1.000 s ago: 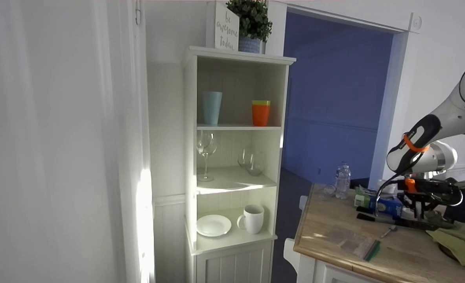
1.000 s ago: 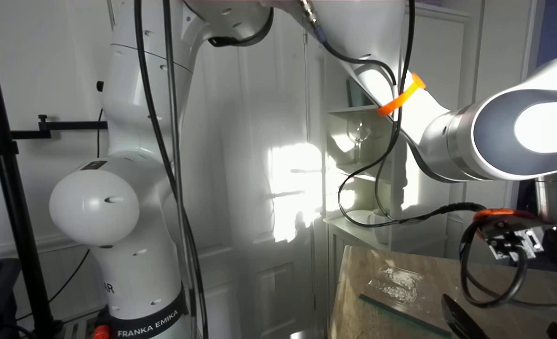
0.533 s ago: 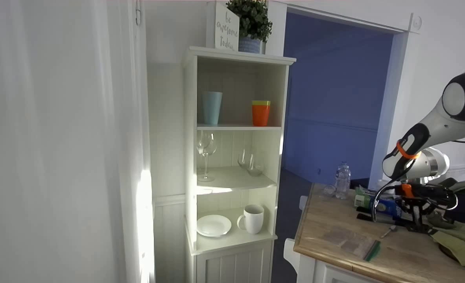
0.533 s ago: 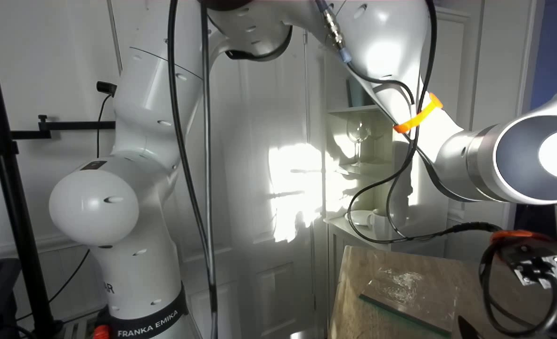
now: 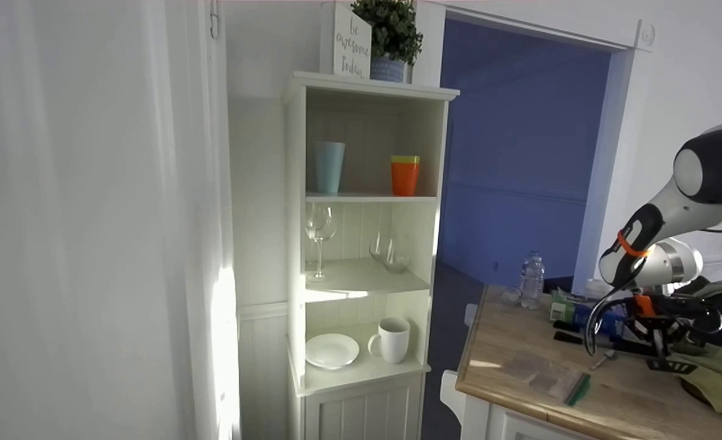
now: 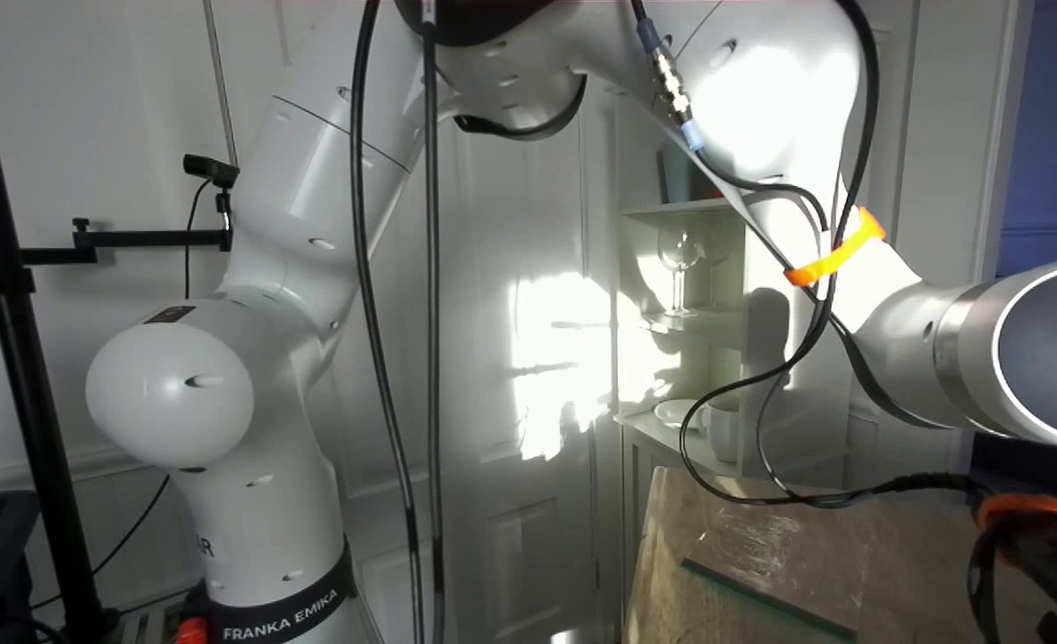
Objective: Pick up the black spatula and put it on the right side of the kitchen counter, pick up the tongs and turn them ninety degrees anticlockwise, put the tongs on the kitchen counter next to the spatula
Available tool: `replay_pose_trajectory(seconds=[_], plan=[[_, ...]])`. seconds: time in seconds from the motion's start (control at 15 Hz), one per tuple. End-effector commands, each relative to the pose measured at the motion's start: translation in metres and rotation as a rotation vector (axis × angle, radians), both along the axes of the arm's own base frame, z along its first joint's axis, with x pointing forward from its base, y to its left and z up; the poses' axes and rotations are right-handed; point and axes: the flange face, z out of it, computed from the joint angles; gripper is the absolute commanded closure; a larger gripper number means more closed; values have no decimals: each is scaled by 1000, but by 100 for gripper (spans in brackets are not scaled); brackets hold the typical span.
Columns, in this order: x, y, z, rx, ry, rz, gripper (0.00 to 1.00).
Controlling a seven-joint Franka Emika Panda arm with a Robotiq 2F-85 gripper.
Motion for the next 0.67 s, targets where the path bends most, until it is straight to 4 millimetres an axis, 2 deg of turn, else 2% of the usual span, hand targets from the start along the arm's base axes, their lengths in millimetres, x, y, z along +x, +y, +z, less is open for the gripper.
replay_pose_trajectory(seconds=[0.0, 0.47, 0.53, 0.6], plan=[[1, -11, -9, 50, 12, 39, 96], [-1, -17, -20, 85, 52, 66, 96], [-1, -17, -19, 92, 55, 66, 57], [-2, -17, -18, 97, 56, 68, 56]])
